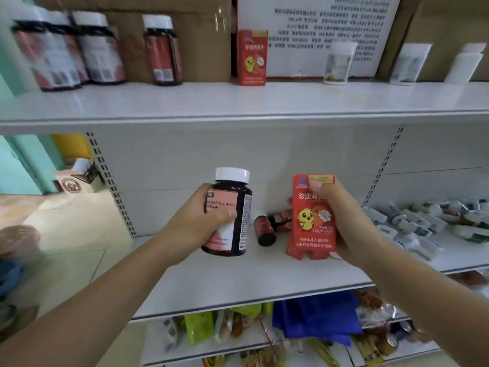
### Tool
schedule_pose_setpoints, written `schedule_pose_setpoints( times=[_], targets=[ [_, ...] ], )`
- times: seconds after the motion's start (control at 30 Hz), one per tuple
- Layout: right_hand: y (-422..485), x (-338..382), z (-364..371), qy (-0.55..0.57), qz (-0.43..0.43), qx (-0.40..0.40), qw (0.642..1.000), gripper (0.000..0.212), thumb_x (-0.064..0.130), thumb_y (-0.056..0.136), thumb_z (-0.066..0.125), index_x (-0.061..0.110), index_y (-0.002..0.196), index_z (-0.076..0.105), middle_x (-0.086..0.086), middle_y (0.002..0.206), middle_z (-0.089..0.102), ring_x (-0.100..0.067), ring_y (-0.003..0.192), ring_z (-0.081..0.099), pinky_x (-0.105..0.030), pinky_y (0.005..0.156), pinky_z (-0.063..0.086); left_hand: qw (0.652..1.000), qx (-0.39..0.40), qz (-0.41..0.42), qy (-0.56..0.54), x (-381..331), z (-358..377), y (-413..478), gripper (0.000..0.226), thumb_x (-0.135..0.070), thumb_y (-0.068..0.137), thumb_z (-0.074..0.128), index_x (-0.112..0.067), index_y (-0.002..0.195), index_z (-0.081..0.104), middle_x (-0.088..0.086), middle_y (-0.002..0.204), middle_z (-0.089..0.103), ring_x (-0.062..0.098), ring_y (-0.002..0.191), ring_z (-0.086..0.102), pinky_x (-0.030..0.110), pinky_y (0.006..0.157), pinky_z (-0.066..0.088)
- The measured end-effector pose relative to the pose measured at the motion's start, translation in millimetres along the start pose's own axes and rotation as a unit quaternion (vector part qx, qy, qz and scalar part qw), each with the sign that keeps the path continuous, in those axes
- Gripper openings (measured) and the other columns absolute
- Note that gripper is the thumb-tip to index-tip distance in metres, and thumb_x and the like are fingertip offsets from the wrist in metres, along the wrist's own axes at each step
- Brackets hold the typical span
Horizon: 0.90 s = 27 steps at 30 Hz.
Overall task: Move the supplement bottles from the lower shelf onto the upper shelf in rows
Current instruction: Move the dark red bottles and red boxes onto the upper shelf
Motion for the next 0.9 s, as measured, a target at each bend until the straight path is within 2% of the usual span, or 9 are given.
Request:
schedule_pose_setpoints(
  times=[0.17, 0.3, 0.4, 0.47, 0.57, 0.67, 0.77, 0.83, 0.9],
  targets=[
    [-32.7, 52.4, 41.2, -0.008, -0.061, 0.029, 0.998, 0.070, 0.040, 0.063, 0.071, 0.011, 0.125, 0.055, -0.011, 0.094, 0.075, -0.028, 0.082, 0.074, -0.039, 0.062, 0.059, 0.994, -0.013, 0.106, -0.002, -72.8, -36.5, -39.7, 0.052, -0.050, 0.053, 0.065, -0.030, 0.100, 0.059, -0.013, 0.082, 0.072, 0.008, 0.080, 0.069, 0.030, 0.073, 0.051],
    [-44.8, 104.5, 61.9, -0.037, -0.123, 0.044, 0.991, 0.074, 0.038, 0.056, 0.073, 0.014, 0.123, 0.056, -0.008, 0.092, 0.075, -0.027, 0.082, 0.075, -0.038, 0.064, 0.060, 0.984, -0.033, 0.174, 0.005, -125.0, -65.6, -46.2, 0.031, -0.045, 0.058, 0.063, -0.028, 0.082, 0.057, -0.011, 0.055, 0.063, 0.003, 0.050, 0.060, 0.019, 0.050, 0.045],
    [-38.7, 143.1, 67.2, -0.053, -0.169, 0.048, 0.983, 0.068, 0.034, 0.060, 0.069, 0.014, 0.124, 0.056, -0.006, 0.092, 0.075, -0.026, 0.084, 0.074, -0.039, 0.067, 0.059, 0.977, -0.039, 0.207, 0.029, -158.3, -81.7, -35.5, 0.021, -0.044, 0.060, 0.064, -0.033, 0.078, 0.064, -0.011, 0.065, 0.065, 0.007, 0.061, 0.062, 0.027, 0.062, 0.049],
    [-27.0, 165.7, 66.3, -0.060, -0.189, 0.046, 0.979, 0.061, 0.033, 0.068, 0.062, 0.015, 0.125, 0.055, -0.006, 0.093, 0.076, -0.027, 0.087, 0.074, -0.039, 0.069, 0.059, 0.972, -0.023, 0.228, 0.044, -178.7, -85.0, -24.5, 0.014, -0.041, 0.062, 0.063, -0.036, 0.074, 0.068, -0.010, 0.062, 0.065, 0.006, 0.059, 0.063, 0.026, 0.060, 0.052],
    [-0.1, 193.2, 60.7, -0.068, -0.204, 0.042, 0.976, 0.042, 0.030, 0.080, 0.058, 0.018, 0.121, 0.057, -0.004, 0.091, 0.077, -0.023, 0.086, 0.075, -0.036, 0.068, 0.059, 0.968, -0.004, 0.241, 0.069, -201.3, -88.2, 0.3, 0.030, -0.041, 0.063, 0.067, -0.031, 0.092, 0.066, 0.000, 0.086, 0.067, 0.016, 0.083, 0.067, 0.041, 0.082, 0.054],
    [37.7, 212.5, 47.8, -0.090, -0.206, 0.028, 0.974, 0.025, 0.025, 0.094, 0.053, 0.018, 0.119, 0.055, 0.001, 0.086, 0.077, -0.018, 0.083, 0.075, -0.033, 0.069, 0.059, 0.969, 0.016, 0.228, 0.095, -213.8, -89.6, 37.1, 0.037, -0.041, 0.064, 0.071, -0.031, 0.099, 0.066, 0.006, 0.098, 0.063, 0.023, 0.091, 0.066, 0.049, 0.088, 0.053],
    [83.9, 227.5, 33.3, -0.139, -0.212, 0.050, 0.966, 0.037, 0.030, 0.086, 0.068, 0.019, 0.119, 0.057, -0.003, 0.104, 0.075, -0.021, 0.098, 0.072, -0.041, 0.088, 0.054, 0.974, 0.007, 0.195, 0.115, -218.4, -90.8, 82.3, 0.043, -0.042, 0.060, 0.075, -0.036, 0.102, 0.067, 0.000, 0.101, 0.070, 0.027, 0.102, 0.068, 0.051, 0.093, 0.052],
    [112.6, 233.8, 26.2, -0.173, -0.205, 0.061, 0.961, 0.048, 0.032, 0.074, 0.074, 0.018, 0.117, 0.059, -0.004, 0.107, 0.074, -0.020, 0.101, 0.071, -0.046, 0.095, 0.051, 0.975, -0.003, 0.176, 0.132, -219.8, -88.8, 111.9, 0.053, -0.042, 0.057, 0.078, -0.032, 0.107, 0.064, -0.005, 0.092, 0.072, 0.021, 0.094, 0.071, 0.049, 0.089, 0.054],
    [141.2, 236.8, 20.3, -0.202, -0.194, 0.070, 0.957, 0.049, 0.030, 0.069, 0.072, 0.016, 0.114, 0.059, -0.003, 0.105, 0.074, -0.018, 0.098, 0.071, -0.046, 0.096, 0.051, 0.976, -0.006, 0.172, 0.137, -221.0, -83.2, 139.9, 0.045, -0.033, 0.064, 0.079, -0.030, 0.106, 0.063, -0.009, 0.086, 0.073, 0.014, 0.087, 0.072, 0.042, 0.084, 0.055]
  ],
)
Point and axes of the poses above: each hand's wrist, its own y-axis towards the middle knuckle, its own z-axis out of the palm, x = y × z, the point moved 6 cm from there along y, towards the middle knuckle
